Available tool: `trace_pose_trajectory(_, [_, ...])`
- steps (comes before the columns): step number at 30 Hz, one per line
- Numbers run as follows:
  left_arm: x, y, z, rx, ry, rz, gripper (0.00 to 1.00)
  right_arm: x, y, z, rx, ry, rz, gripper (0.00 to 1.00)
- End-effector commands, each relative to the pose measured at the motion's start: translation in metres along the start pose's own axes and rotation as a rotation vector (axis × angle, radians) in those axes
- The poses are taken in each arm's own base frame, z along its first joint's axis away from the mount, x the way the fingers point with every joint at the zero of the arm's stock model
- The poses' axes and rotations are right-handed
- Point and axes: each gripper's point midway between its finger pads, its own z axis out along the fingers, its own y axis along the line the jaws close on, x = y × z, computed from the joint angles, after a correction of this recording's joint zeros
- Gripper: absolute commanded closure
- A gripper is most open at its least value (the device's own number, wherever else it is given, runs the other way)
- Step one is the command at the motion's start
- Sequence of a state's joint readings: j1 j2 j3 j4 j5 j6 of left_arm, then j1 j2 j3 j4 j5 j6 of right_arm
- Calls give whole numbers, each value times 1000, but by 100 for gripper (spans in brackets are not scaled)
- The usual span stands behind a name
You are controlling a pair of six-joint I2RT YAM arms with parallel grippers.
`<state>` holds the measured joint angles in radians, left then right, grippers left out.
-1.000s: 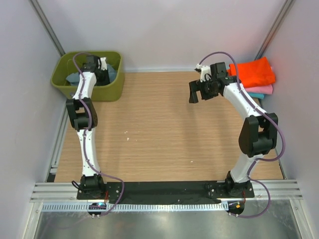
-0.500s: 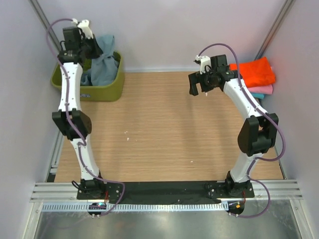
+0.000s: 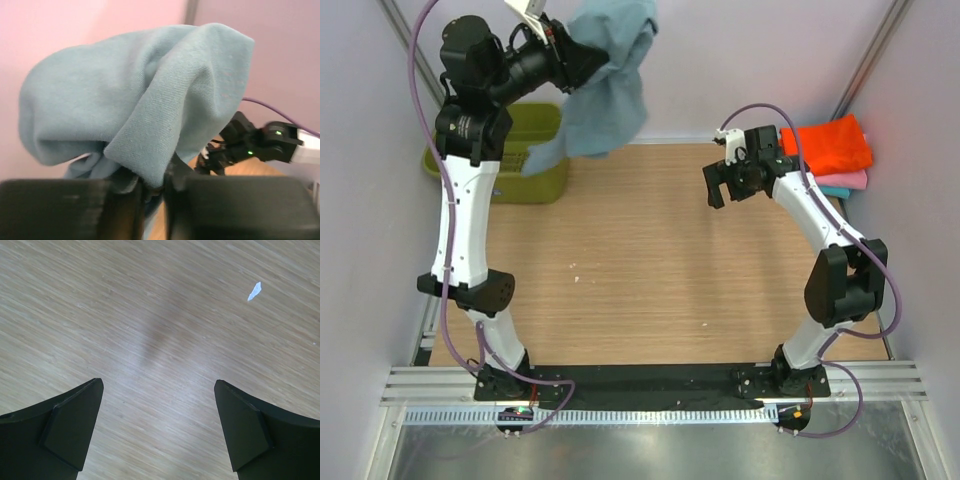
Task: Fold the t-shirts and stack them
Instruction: Move the tshirt to the center of the board, then flatten the tshirt out
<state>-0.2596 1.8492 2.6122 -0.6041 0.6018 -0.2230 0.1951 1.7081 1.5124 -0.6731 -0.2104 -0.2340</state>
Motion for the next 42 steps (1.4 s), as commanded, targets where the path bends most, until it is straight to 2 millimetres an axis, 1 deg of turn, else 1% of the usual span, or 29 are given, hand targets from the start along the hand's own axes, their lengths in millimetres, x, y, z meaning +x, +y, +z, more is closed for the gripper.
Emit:
trace_pose_trajectory(1, [-39, -52, -20, 134, -87, -14, 62, -16, -6, -22, 50, -84, -17, 0])
trace_pose_trajectory(2, [-36, -50, -20, 119, -79, -28, 47, -16, -7, -24, 58, -91, -13, 0])
trace_pose_trajectory(3, [-20, -37, -19, 53, -39, -42, 28, -15, -10, -26, 74, -93, -2, 0])
trace_pose_trajectory(4, [-11, -36, -21, 48, -9, -39, 26, -15, -11, -30, 81, -98, -1, 0])
trace_pose_trajectory(6, [7, -10, -26, -85, 38, 11, 20, -11, -17, -33, 103, -95, 11, 0])
trace_pose_trajectory(7, [50, 9, -22, -144, 143, -26, 16, -10, -19, -41, 120, -103, 21, 0])
trace_pose_trajectory(8, [70, 19, -24, -180, 191, -14, 13, -8, -25, -45, 128, -102, 32, 0])
trace_pose_trajectory(10, [114, 40, -34, -256, 307, 27, 12, -3, -26, -57, 122, -110, 47, 0])
trace_pose_trajectory(11, [163, 54, -39, -305, 417, -16, 12, 0, -26, -62, 109, -111, 45, 0])
trace_pose_trajectory(13, [211, 62, -55, -333, 543, -20, 17, 19, -13, -68, 51, -64, -9, 0])
trace_pose_trajectory(14, [259, 64, -69, -351, 647, -70, 18, 26, 4, -76, -35, -76, -110, 0])
trace_pose_trajectory(15, [279, 65, -76, -364, 686, -86, 21, 35, 12, -78, -73, -62, -143, 1])
trace_pose_trajectory(16, [294, 68, -82, -386, 712, -94, 22, 49, 22, -82, -122, -31, -169, 3])
trace_pose_trajectory(17, [311, 67, -90, -394, 749, -109, 23, 56, 29, -88, -151, -30, -193, 5])
trace_pose_trajectory(18, [339, 64, -102, -392, 811, -138, 23, 73, 40, -84, -213, -3, -230, 6])
trace_pose_trajectory(20, [361, 55, -109, -371, 853, -196, 24, 96, 54, -85, -283, 53, -259, 9])
trace_pose_trajectory(21, [378, 50, -116, -357, 892, -218, 26, 108, 64, -82, -326, 74, -305, 10])
trace_pose_trajectory(24, [398, 36, -117, -303, 941, -234, 27, 121, 74, -71, -352, 76, -363, 11])
trace_pose_trajectory(25, [402, 27, -114, -261, 961, -190, 27, 114, 77, -65, -347, 37, -391, 12])
trace_pose_trajectory(26, [409, 28, -117, -269, 995, -141, 28, 118, 80, -59, -352, 31, -394, 12])
trace_pose_trajectory(27, [415, 27, -123, -251, 1051, -67, 28, 114, 83, -54, -353, 9, -403, 12])
trace_pose_trajectory(28, [419, 16, -122, -214, 1086, -12, 28, 104, 82, -47, -335, -28, -408, 12])
trace_pose_trajectory(29, [422, 17, -127, -212, 1122, 42, 29, 103, 92, -42, -347, -34, -434, 13])
trace_pose_trajectory(30, [427, 12, -130, -192, 1153, 77, 30, 97, 92, -36, -332, -52, -452, 13])
trace_pose_trajectory(32, [429, 12, -131, -196, 1160, 76, 29, 97, 97, -25, -324, -45, -507, 15])
trace_pose_trajectory(33, [430, 12, -128, -204, 1147, 66, 30, 91, 98, -19, -315, -68, -527, 15])
trace_pose_trajectory(37, [427, 20, -123, -263, 1112, 74, 29, 83, 109, 4, -343, -59, -470, 15])
trace_pose_trajectory(39, [427, 21, -123, -266, 1102, 78, 28, 74, 118, 10, -365, -59, -485, 15])
trace_pose_trajectory(42, [420, 32, -124, -354, 1066, 46, 26, 64, 126, 23, -361, -42, -542, 13])
